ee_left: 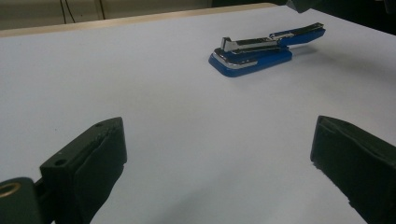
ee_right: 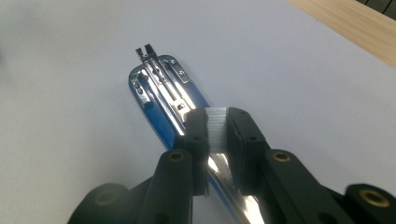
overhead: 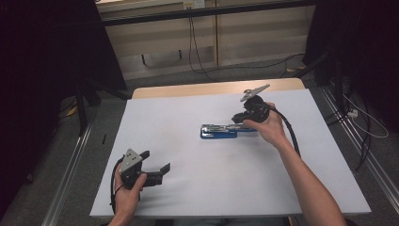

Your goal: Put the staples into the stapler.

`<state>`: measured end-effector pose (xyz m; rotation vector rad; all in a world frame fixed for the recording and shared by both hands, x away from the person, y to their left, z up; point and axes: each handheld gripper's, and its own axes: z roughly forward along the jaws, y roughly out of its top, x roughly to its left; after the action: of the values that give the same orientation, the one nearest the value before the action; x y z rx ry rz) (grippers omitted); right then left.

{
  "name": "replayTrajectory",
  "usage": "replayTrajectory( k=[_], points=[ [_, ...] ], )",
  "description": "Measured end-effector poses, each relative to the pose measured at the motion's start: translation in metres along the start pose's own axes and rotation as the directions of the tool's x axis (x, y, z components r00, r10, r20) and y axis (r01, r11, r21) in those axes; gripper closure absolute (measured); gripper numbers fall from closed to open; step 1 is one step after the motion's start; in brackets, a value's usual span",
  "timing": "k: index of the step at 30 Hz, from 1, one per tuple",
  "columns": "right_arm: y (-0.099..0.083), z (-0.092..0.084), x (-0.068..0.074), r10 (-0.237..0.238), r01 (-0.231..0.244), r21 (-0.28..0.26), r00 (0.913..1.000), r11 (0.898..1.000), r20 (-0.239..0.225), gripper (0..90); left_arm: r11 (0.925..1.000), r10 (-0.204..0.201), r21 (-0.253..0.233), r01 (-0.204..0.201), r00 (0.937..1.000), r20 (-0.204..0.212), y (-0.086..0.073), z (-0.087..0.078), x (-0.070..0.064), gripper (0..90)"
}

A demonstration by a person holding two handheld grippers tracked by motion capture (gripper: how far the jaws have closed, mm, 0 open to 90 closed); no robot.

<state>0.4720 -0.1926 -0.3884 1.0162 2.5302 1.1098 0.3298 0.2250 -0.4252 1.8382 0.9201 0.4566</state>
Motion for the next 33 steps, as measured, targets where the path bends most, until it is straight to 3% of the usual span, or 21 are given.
replayTrajectory(
  k=[14,22,33],
  points=[
    [0.01,0.008,0.007,-0.02,0.02,-0.02,0.9994,1.0,-0.027,79.2,1.0,-0.006,-0.006,0.006,1.0,0.007,0.0,0.001,-0.001,3.8],
    [0.018,0.023,0.016,-0.037,0.037,-0.016,0.9984,0.999,-0.044,79.2,1.0,-0.002,-0.004,0.002,1.0,0.008,0.0,-0.001,0.0,3.8],
    [0.032,0.028,0.022,-0.06,0.059,-0.034,0.998,0.998,-0.019,79.2,1.0,-0.002,-0.002,0.002,0.9999,0.011,0.0,-0.001,0.0,3.8]
  ],
)
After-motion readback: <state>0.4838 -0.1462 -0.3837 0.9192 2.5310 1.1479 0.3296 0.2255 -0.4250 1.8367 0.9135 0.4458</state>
